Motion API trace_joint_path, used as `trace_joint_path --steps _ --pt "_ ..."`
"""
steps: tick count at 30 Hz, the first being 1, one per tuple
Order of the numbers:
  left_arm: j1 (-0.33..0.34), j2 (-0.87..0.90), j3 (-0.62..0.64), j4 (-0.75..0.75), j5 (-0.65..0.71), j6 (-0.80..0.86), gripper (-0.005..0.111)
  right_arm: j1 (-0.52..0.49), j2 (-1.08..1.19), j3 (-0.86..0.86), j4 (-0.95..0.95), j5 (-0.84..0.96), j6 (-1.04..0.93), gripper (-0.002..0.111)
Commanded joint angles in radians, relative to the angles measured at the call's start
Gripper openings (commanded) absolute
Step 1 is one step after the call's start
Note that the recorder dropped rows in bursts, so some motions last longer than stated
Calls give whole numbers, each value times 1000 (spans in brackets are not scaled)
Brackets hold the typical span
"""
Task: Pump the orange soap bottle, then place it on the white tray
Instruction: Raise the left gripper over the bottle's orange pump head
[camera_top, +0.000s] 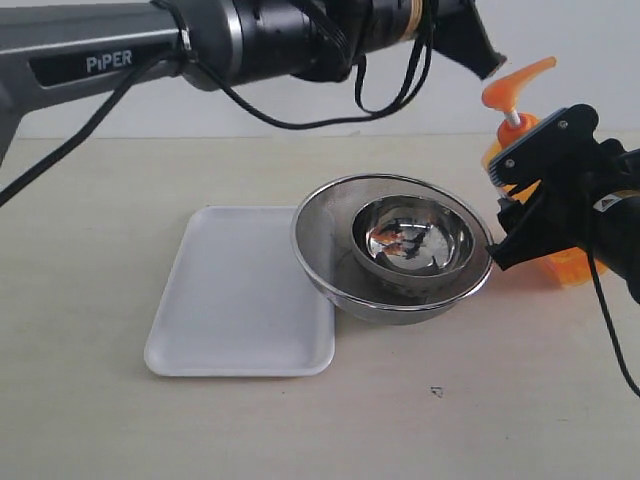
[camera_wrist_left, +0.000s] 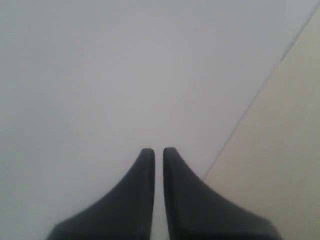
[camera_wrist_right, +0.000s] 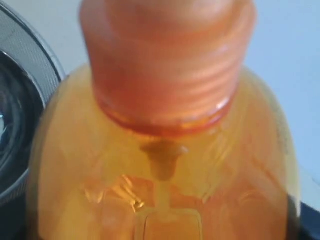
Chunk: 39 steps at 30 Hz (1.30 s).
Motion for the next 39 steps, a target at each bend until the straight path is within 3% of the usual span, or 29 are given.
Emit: trace_joint_path --steps 1,6,10,15,17,20,24,30,39 --pt "-53 -22 94 -72 163 152 5 -2 21 20 44 141 17 0" --pt "-131 -61 130 -405 425 555 5 -2 21 20 44 141 17 0" --pt "-136 -96 121 -557 530 572 5 -2 21 20 44 141 17 0" --pt "-136 -155 121 -623 693 733 5 -2 21 20 44 141 17 0" --pt "-128 -187 121 -775 738 913 5 -2 21 20 44 141 17 0" --pt "-110 -240 121 -1147 783 1200 5 -2 21 20 44 141 17 0" --pt "-68 -303 121 -1457 683 1382 5 -2 21 20 46 143 19 0" --pt "-8 -342 121 -1786 377 1736 5 -2 21 20 46 147 19 0" --pt "20 -256 121 -2348 311 2271 5 -2 21 20 46 147 21 0"
